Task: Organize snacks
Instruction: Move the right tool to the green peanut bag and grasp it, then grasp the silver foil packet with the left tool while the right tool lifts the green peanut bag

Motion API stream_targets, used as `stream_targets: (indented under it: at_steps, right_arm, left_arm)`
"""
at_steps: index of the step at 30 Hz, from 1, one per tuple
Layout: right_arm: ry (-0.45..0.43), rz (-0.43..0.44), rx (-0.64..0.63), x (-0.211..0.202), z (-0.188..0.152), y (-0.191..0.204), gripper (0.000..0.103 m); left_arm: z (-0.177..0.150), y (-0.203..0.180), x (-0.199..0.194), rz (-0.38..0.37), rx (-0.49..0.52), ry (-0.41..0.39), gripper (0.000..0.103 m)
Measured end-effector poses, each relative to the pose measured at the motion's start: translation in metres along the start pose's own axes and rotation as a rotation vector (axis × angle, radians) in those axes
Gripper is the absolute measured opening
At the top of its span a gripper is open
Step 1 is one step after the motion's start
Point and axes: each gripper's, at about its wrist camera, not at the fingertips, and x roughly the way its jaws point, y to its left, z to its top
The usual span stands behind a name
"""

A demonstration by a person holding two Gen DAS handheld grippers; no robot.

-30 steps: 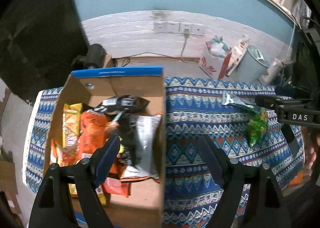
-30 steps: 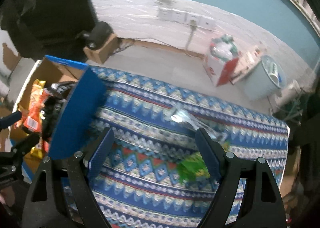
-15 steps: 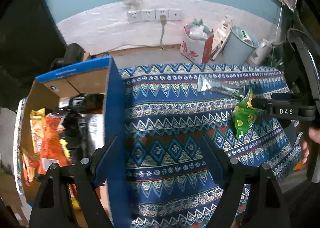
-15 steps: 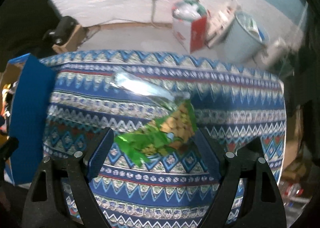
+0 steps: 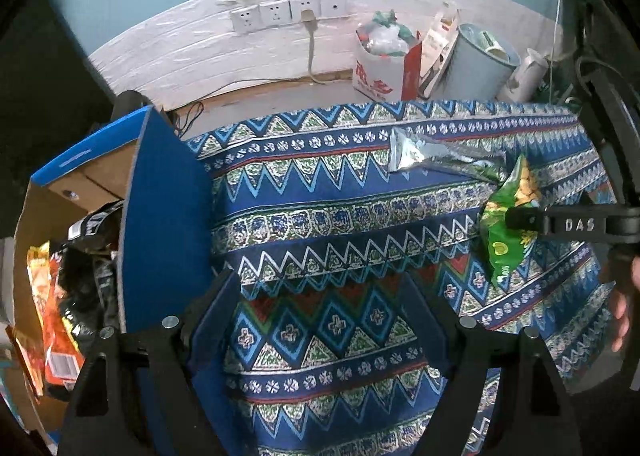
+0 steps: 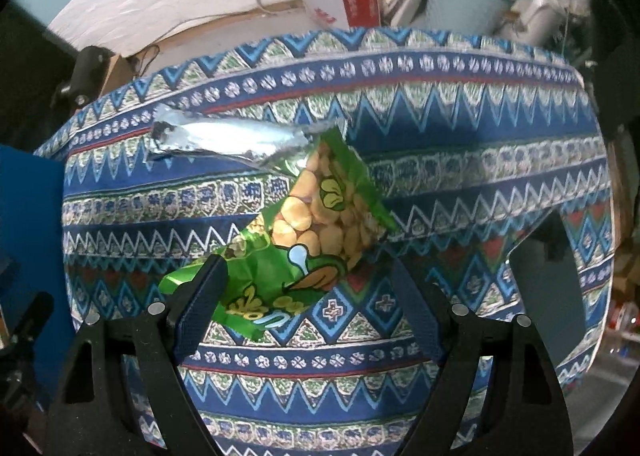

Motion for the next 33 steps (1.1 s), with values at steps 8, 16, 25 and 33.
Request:
stream_targets:
  at_steps: [8,16,25,33]
  right_arm:
    - [0.038,0.014,0.000,0.022,0.009,0.000,0.082]
    - [0.067,-0.061,-0.164,0.036,0.000,0.012,0.030]
    - [0.004,-0.139,-0.181,0.017,-0.004,-0.029,0.028]
    - [-0.023,-0.093,-0.104,0.006,0.006,-0.068,0.028]
  left_arm:
    - [0.002,-0.007,0.010,-0.016,0.014,0.027,0.083]
    - [0.010,-0.013,0.013,-0.041,0.014,0.035,0.083]
    - [0.033,-0.041,0.018,-0.052,0.075,0.006,0.083]
    - [0.060,-0.082,0.025,-0.033,0.275,-0.039,0.083]
